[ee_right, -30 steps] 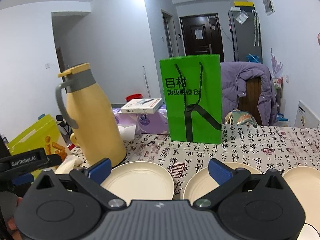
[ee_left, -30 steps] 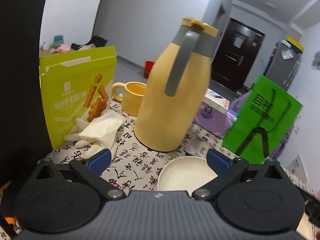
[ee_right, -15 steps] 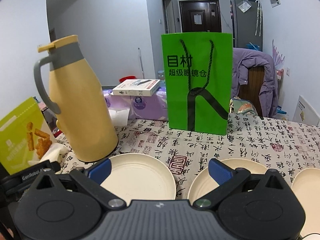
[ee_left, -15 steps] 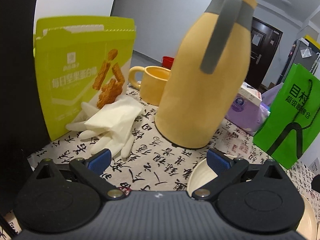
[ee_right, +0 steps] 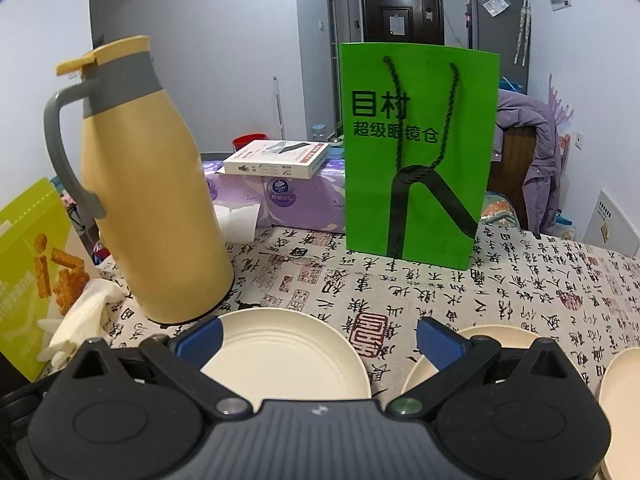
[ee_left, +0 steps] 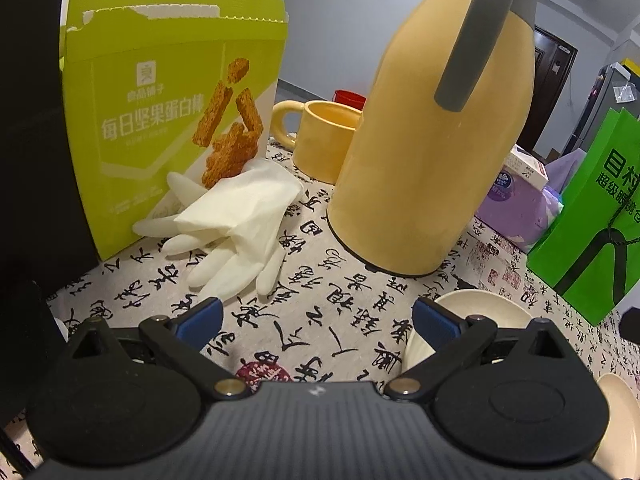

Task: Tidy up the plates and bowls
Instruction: 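Lower the left tool onto the rim of the cream plate and close it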

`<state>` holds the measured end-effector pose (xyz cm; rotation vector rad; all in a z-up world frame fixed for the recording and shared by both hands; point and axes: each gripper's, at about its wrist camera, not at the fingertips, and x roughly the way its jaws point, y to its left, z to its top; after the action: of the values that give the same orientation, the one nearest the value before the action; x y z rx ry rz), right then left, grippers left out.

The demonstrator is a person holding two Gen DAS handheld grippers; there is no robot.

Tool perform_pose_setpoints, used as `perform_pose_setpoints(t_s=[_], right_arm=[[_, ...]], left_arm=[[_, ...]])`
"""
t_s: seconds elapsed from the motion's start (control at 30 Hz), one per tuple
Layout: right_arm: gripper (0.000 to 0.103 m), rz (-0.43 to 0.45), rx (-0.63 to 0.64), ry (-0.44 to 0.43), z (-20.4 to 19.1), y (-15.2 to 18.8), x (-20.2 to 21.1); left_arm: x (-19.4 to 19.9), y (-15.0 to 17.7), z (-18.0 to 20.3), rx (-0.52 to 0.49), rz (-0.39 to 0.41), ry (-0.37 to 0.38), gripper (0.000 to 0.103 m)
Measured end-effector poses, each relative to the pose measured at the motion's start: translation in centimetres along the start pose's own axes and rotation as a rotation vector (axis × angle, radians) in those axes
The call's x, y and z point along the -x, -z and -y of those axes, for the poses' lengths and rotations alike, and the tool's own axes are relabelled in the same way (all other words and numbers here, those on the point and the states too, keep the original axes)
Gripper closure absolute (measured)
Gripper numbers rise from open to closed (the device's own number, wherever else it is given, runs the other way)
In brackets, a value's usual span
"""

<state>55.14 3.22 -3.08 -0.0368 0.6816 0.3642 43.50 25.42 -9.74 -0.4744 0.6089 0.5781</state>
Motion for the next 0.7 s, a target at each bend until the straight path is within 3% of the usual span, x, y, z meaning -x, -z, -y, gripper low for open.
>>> perform_pose_setpoints(t_s=[0.4,0.7], right_arm=[[0.001,-0.046,0.045,0.016,-1.5,-0.4,-2.2],[0.016,-0.118,0.063,0.020,-1.3,-0.3,-4.0]], left_arm=[[-0.7,0.1,-0.4,0.003,-0.038,-0.011,0.006],[-1.6,0.3,-0.6,0.023,-0.102,0.027,0.020]])
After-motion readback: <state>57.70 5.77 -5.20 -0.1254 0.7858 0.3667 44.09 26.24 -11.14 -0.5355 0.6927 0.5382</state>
